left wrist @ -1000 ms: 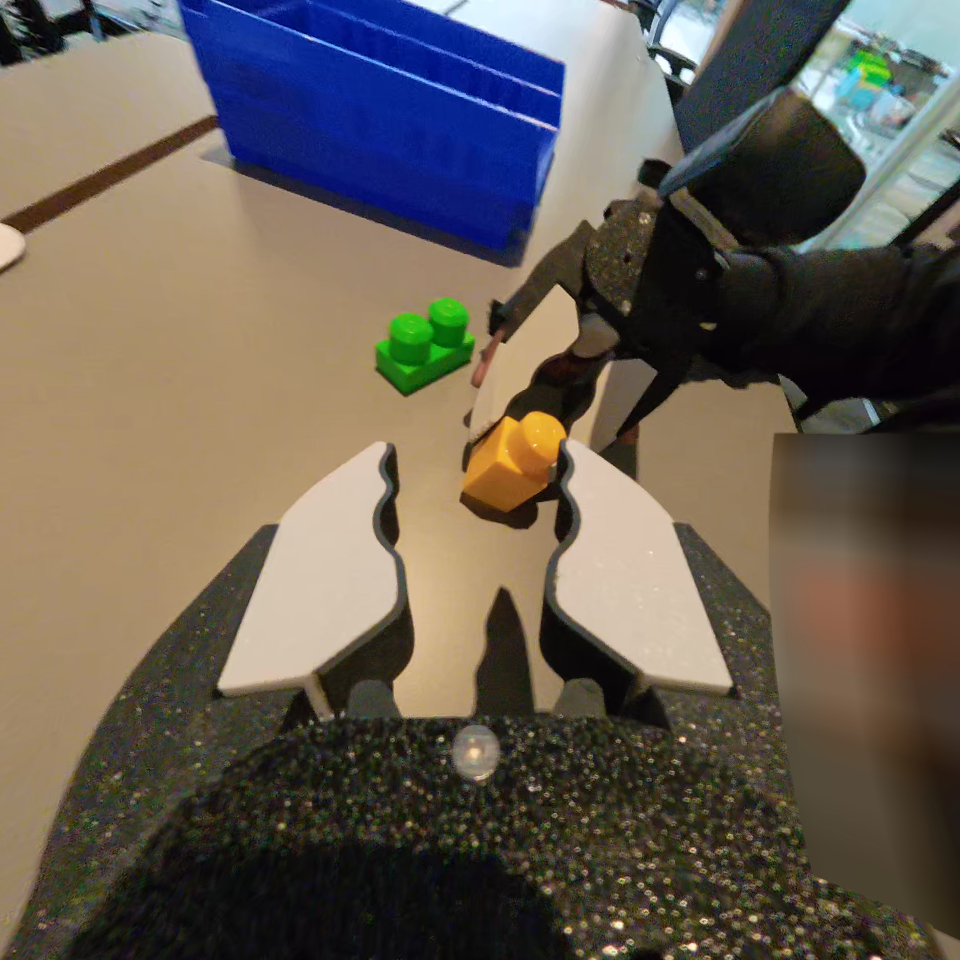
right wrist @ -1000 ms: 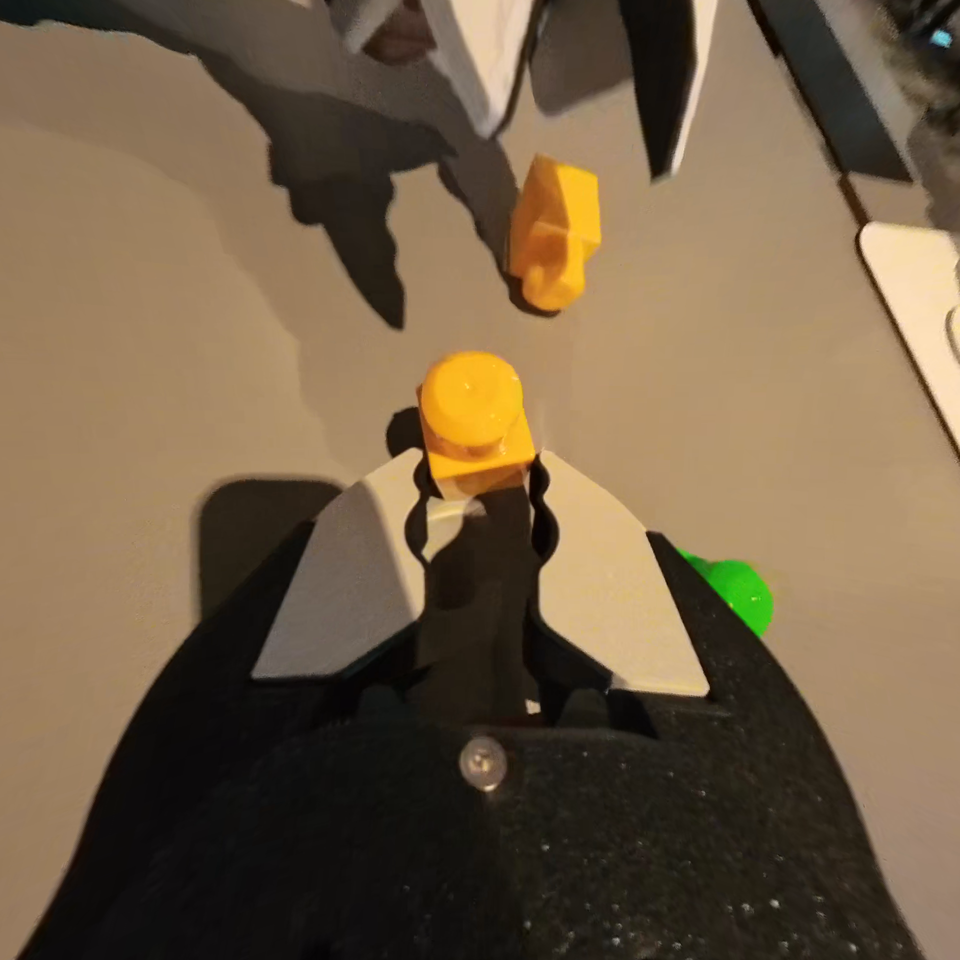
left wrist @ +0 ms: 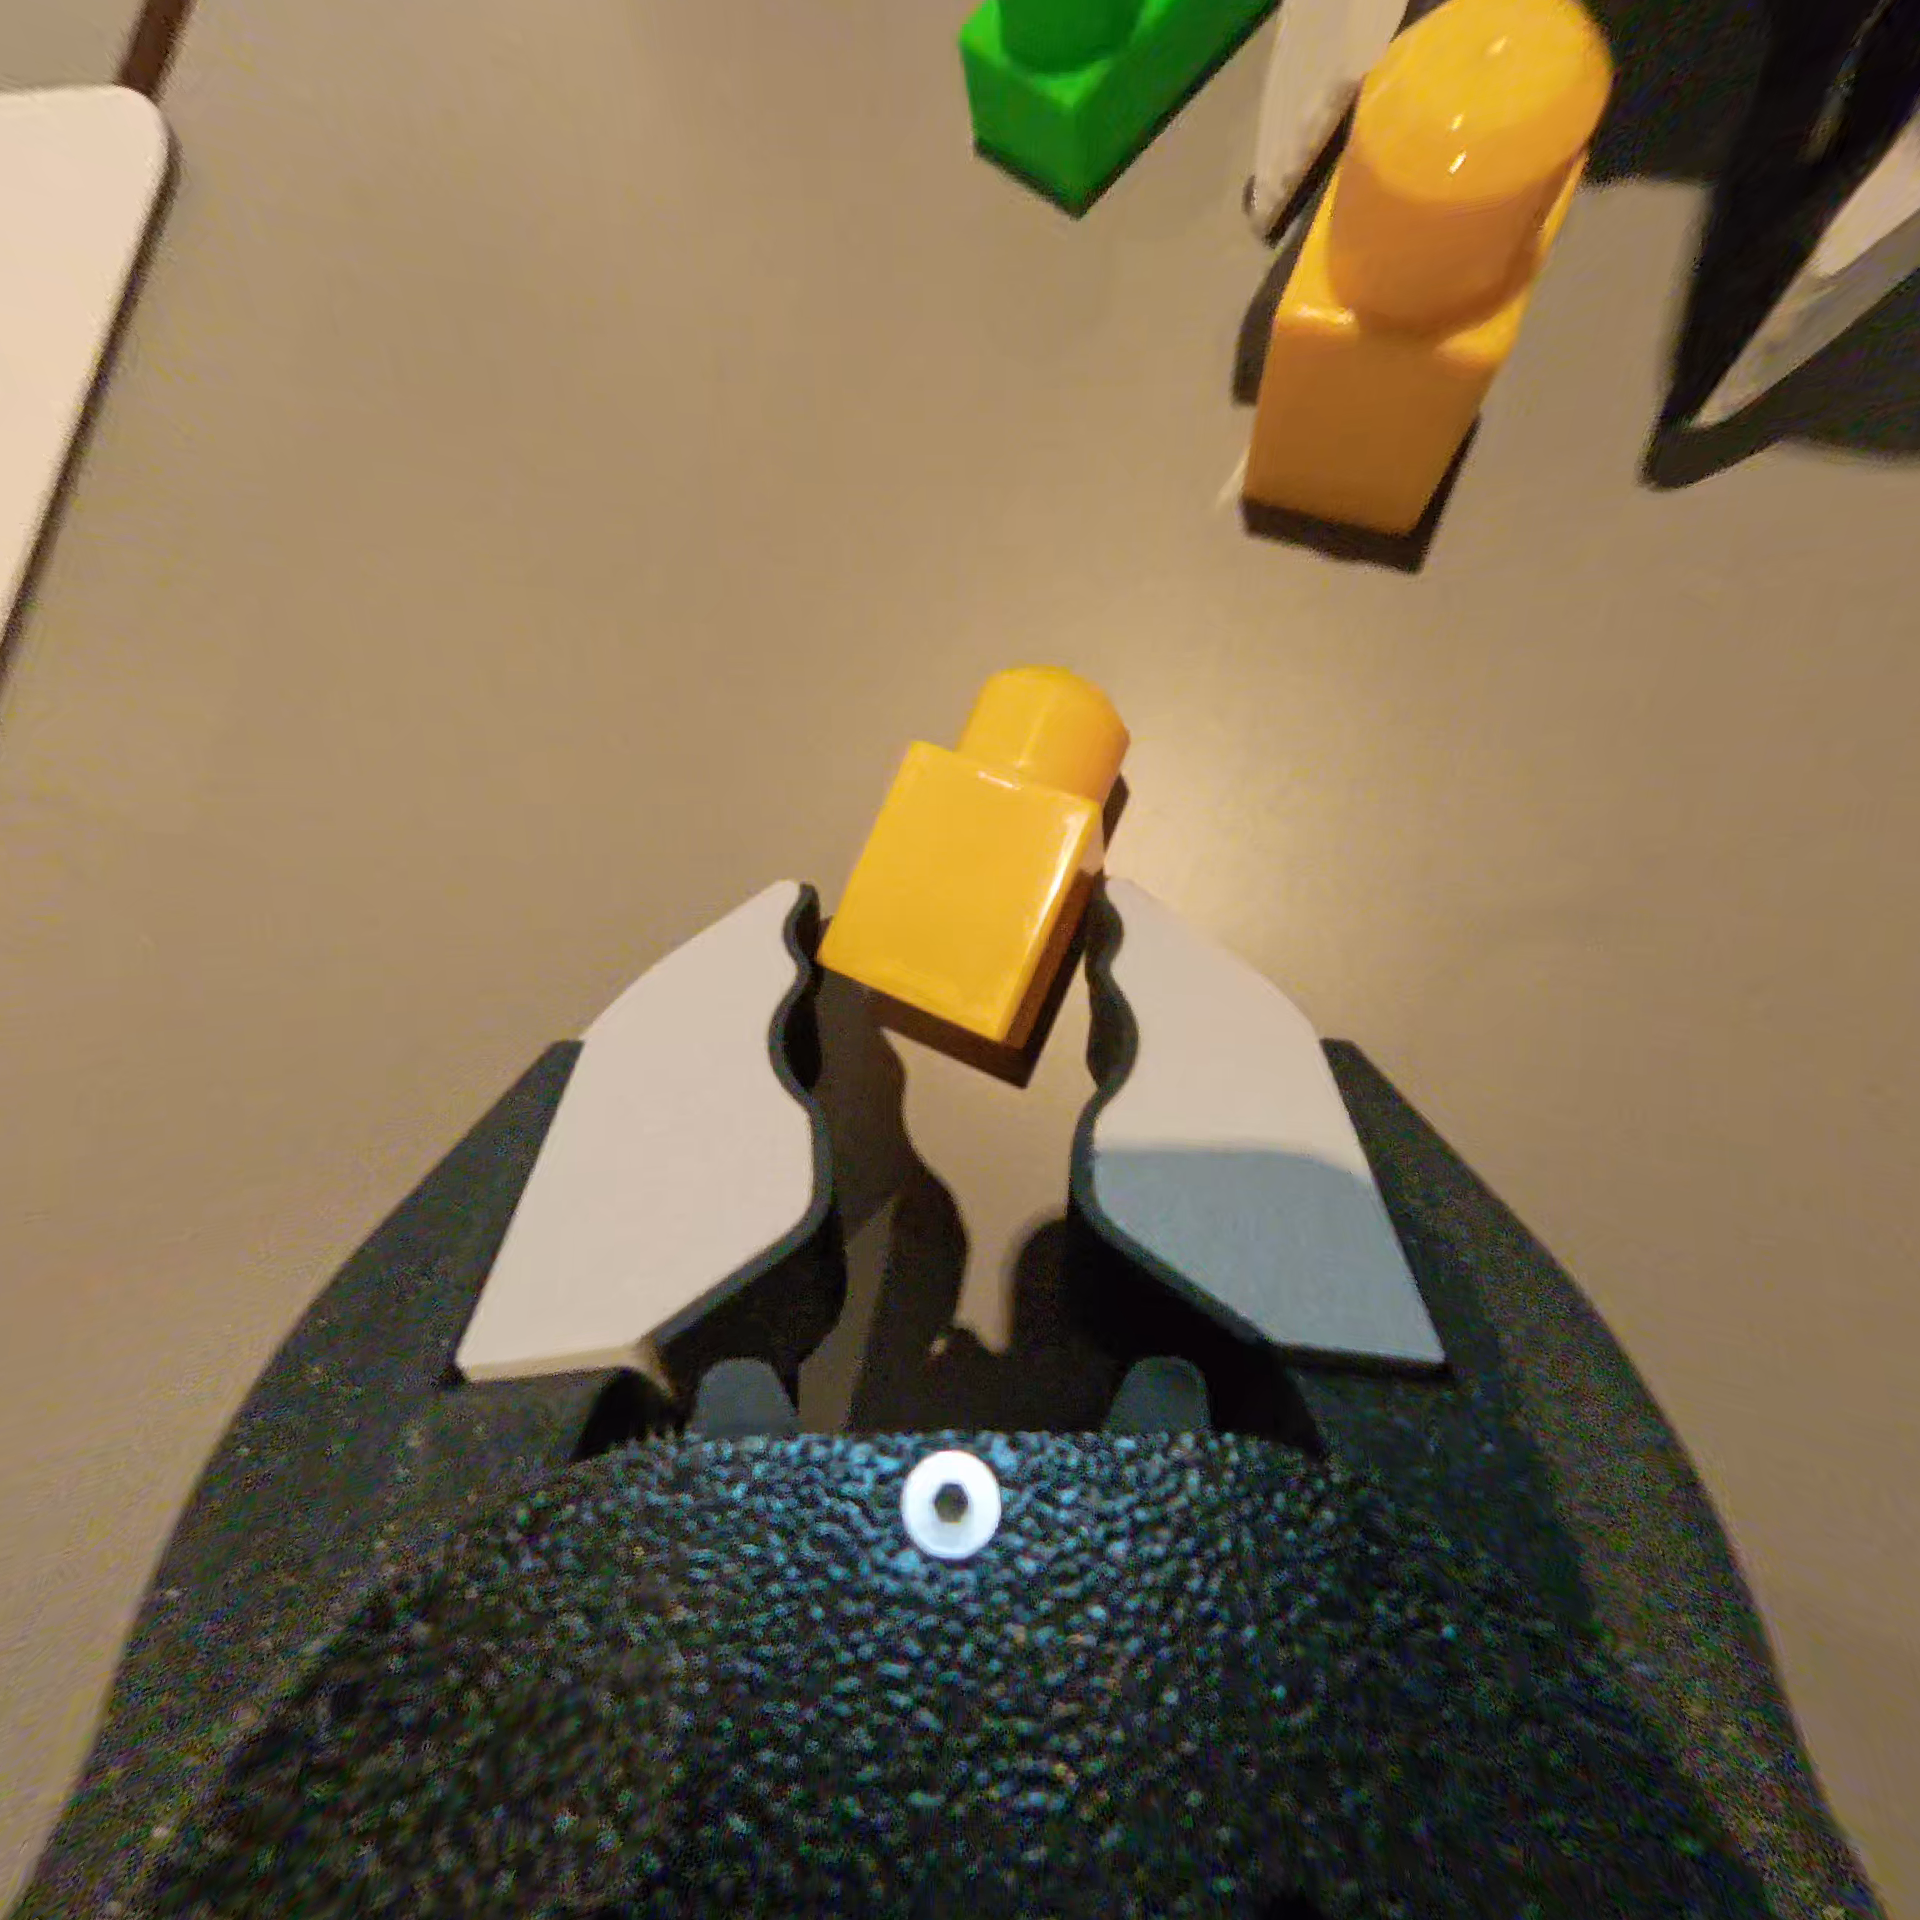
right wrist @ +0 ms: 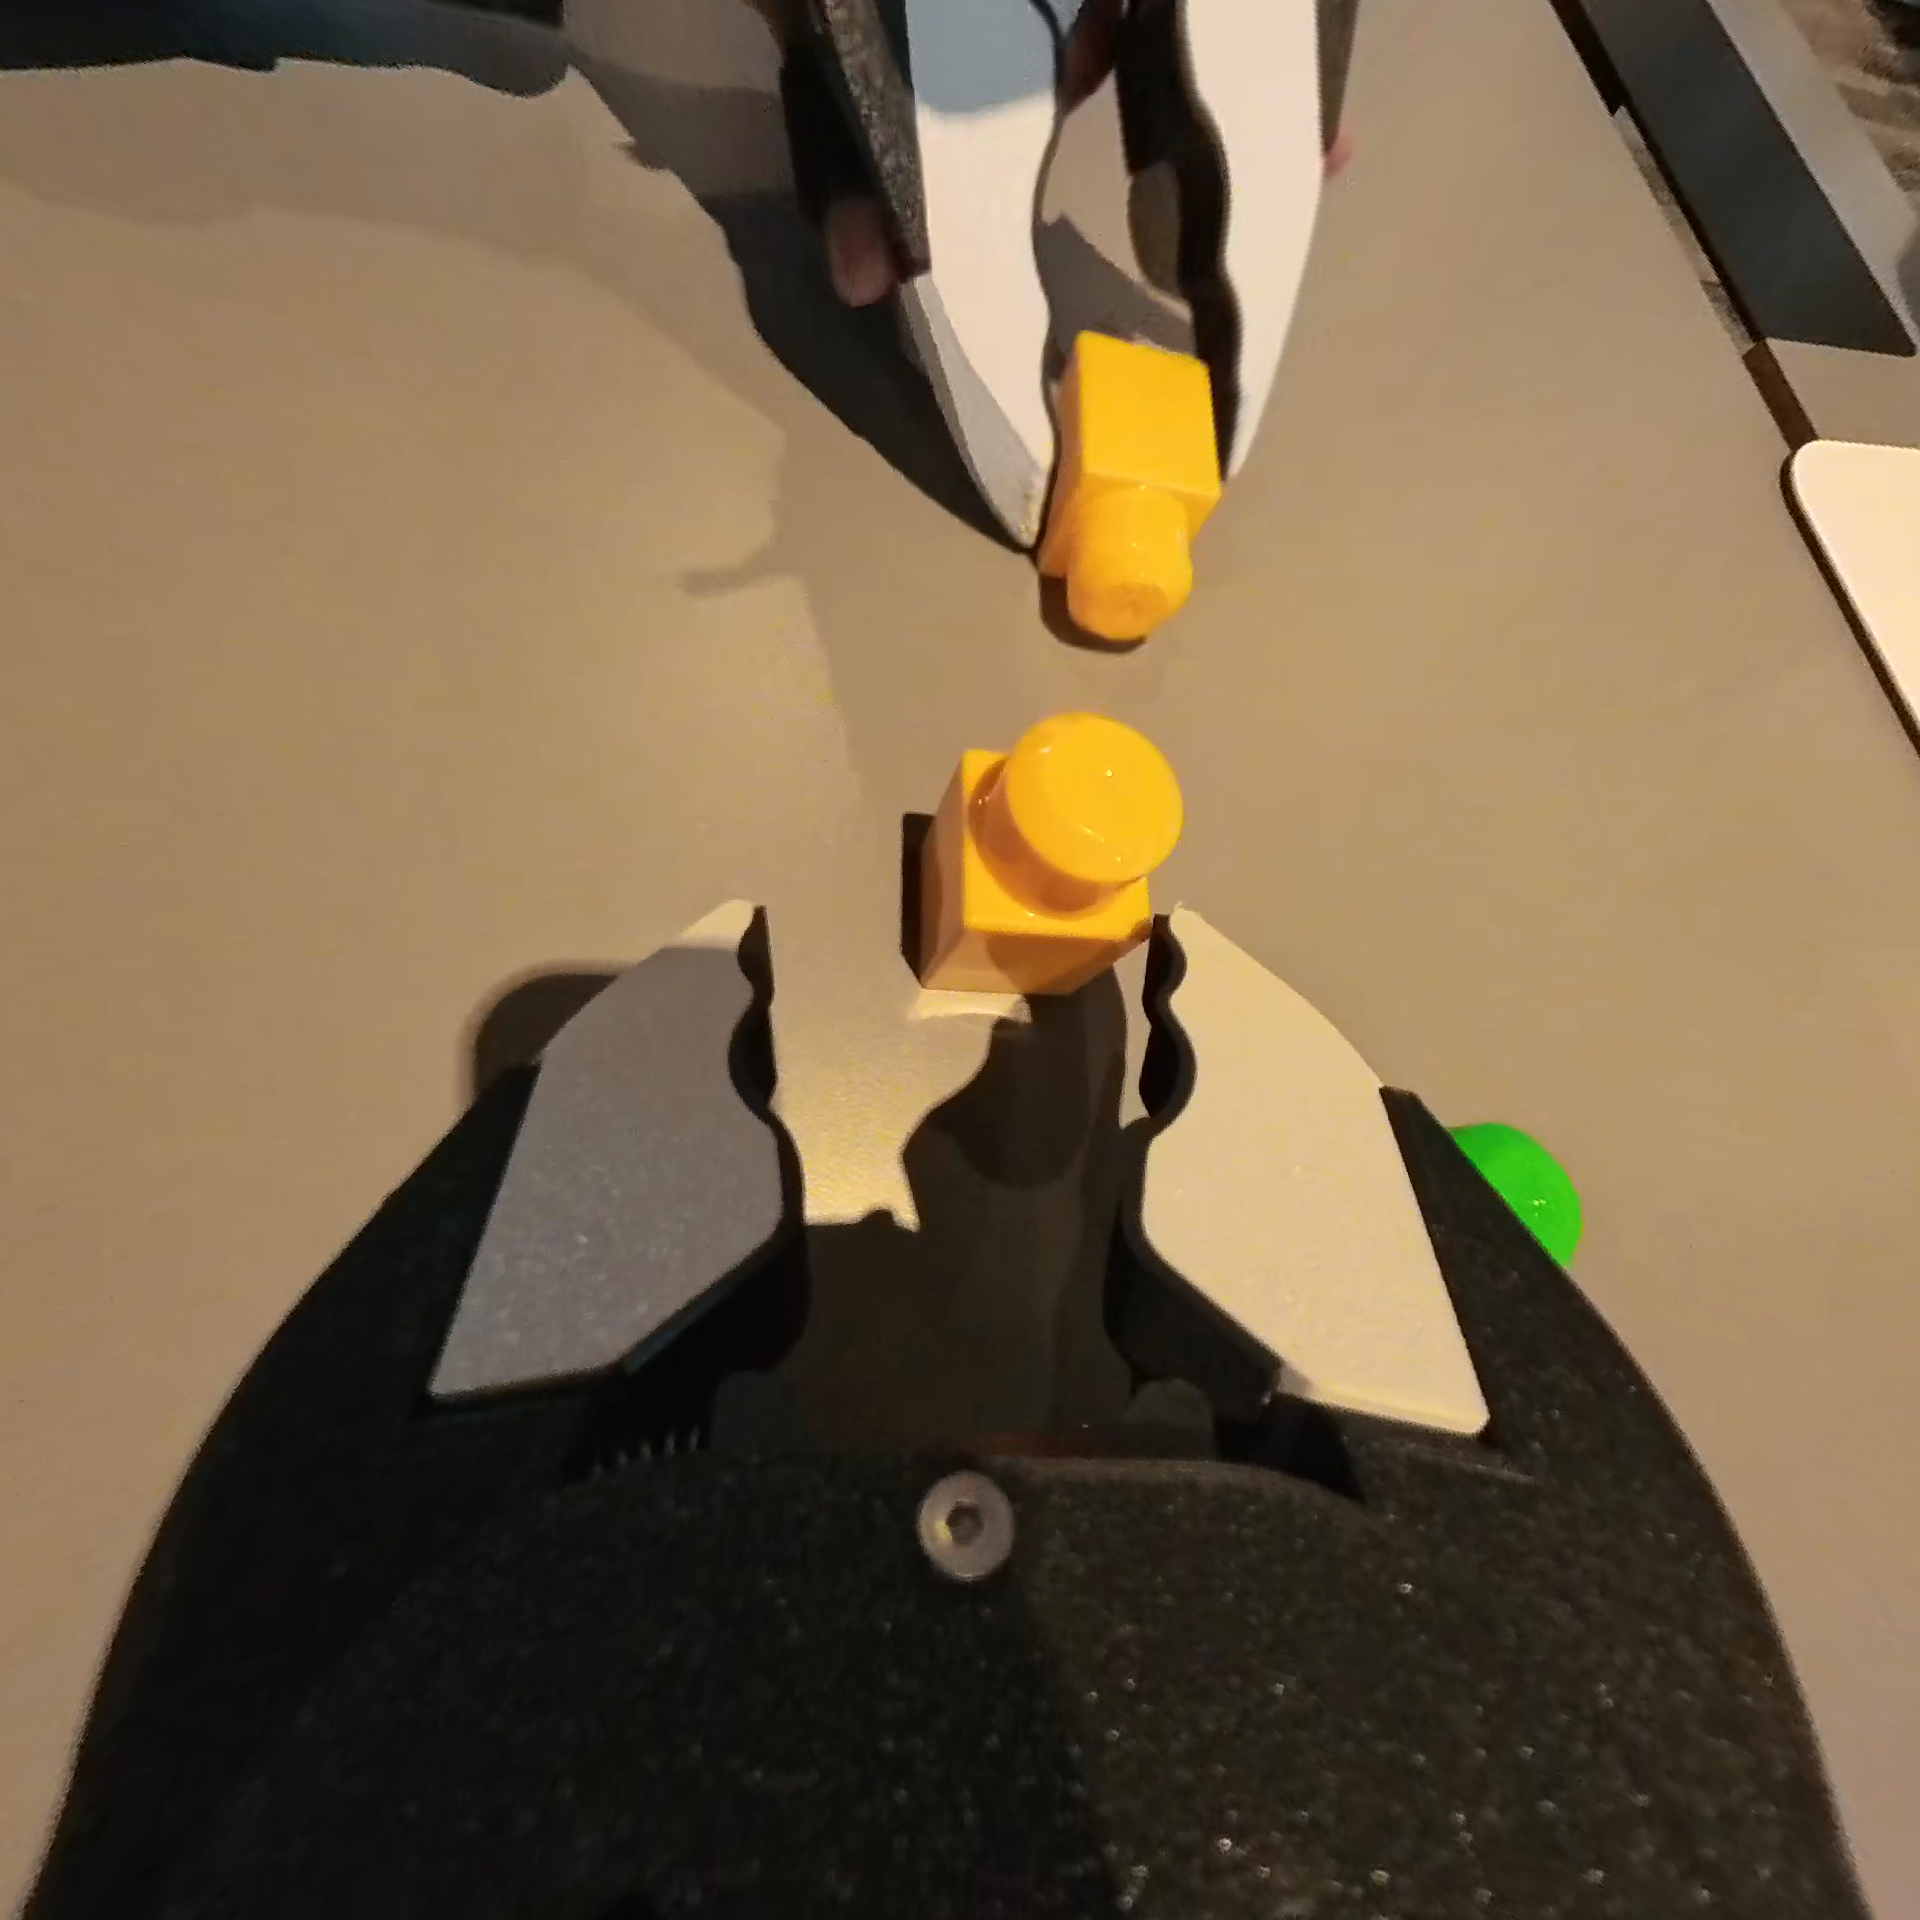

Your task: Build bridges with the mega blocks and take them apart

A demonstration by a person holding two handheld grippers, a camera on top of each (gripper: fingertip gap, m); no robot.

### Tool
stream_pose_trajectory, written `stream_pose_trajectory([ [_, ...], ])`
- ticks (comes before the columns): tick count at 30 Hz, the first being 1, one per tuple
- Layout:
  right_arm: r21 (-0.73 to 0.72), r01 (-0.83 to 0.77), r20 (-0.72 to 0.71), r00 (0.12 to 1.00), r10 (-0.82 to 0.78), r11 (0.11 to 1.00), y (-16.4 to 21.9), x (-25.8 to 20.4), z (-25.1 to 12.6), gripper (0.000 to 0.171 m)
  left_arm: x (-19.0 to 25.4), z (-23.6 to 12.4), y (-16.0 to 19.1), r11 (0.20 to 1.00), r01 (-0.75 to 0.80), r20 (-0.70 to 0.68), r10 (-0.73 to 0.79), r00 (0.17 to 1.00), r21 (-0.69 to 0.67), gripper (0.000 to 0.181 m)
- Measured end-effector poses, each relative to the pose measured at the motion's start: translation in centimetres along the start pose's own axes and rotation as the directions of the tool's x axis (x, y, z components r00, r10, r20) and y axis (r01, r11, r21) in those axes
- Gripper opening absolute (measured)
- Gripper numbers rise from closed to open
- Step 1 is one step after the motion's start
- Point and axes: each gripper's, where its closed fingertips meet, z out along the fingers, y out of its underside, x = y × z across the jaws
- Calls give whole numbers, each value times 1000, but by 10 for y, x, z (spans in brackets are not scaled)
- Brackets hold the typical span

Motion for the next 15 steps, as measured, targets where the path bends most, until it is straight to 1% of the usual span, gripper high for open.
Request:
stream_pose_trajectory([
  [1,1,-1,0,1000,1,1000,0,0,0,69,4,1,-1,1000,21,-31,-20,999,9,46],
  [3,9,-4,-2,1000,5,1000,-1,1,-1,69,6,3,-3,999,48,-41,-47,998,14,44],
  [5,32,-7,-16,1000,7,999,-4,3,-3,69,13,2,-7,995,97,-93,-95,991,12,43],
  [7,73,22,-49,999,-19,997,-10,7,-7,70,22,-1,-21,987,148,-160,-136,978,64,42],
  [10,176,130,-147,984,-104,976,-29,14,-21,69,35,-11,-47,959,226,-274,-175,946,169,42],
  [13,304,185,-212,969,-123,934,-53,14,-39,67,50,-26,-70,918,305,-415,-181,892,255,42],
  [15,369,223,-238,961,-140,902,-65,11,-49,64,63,-36,-82,893,340,-507,-154,848,296,42],
])
